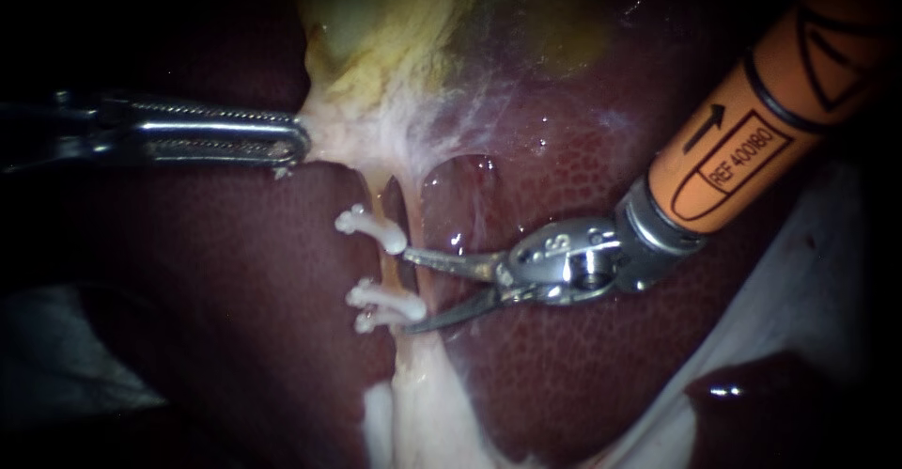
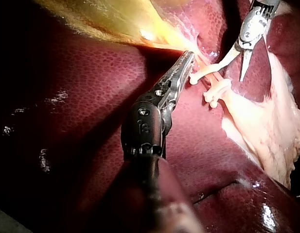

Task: Go to the cutting position left tube

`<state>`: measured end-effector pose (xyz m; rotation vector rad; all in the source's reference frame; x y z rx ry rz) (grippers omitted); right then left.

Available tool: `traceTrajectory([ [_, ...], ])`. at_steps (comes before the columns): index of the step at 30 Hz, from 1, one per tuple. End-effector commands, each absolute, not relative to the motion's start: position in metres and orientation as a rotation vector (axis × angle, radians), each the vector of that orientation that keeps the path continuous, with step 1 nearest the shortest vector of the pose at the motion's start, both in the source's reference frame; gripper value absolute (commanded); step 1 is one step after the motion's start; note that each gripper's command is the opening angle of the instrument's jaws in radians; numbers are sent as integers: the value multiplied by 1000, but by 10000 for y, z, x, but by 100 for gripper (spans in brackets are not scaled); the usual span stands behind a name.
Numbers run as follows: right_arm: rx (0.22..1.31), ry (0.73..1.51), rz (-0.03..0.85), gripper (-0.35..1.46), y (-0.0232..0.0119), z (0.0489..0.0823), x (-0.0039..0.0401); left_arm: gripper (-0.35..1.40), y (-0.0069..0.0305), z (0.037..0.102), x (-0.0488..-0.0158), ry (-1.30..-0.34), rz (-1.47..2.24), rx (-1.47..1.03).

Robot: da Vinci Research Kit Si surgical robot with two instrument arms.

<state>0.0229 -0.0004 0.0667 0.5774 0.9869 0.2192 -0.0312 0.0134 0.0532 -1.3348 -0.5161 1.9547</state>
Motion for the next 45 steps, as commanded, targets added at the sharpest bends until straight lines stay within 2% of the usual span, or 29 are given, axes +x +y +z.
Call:
traceTrajectory([
  [1,584,993,222,144,-4,670,231,-35,134,532,-312,-516,1954,-1334],
  [8,621,1008,212,142,3,688,237,-35,134,532,-312,-516,1954,-1334],
  [14,643,1030,168,139,4,705,242,-35,134,532,-312,-516,1954,-1334],
  [21,685,1104,128,132,6,711,260,-35,134,532,-312,-516,1954,-1334],
  [32,748,1168,138,129,8,710,288,-35,134,532,-313,-516,1954,-1334],
  [45,765,1188,181,129,8,706,317,-35,135,532,-314,-515,1954,-1334],
])
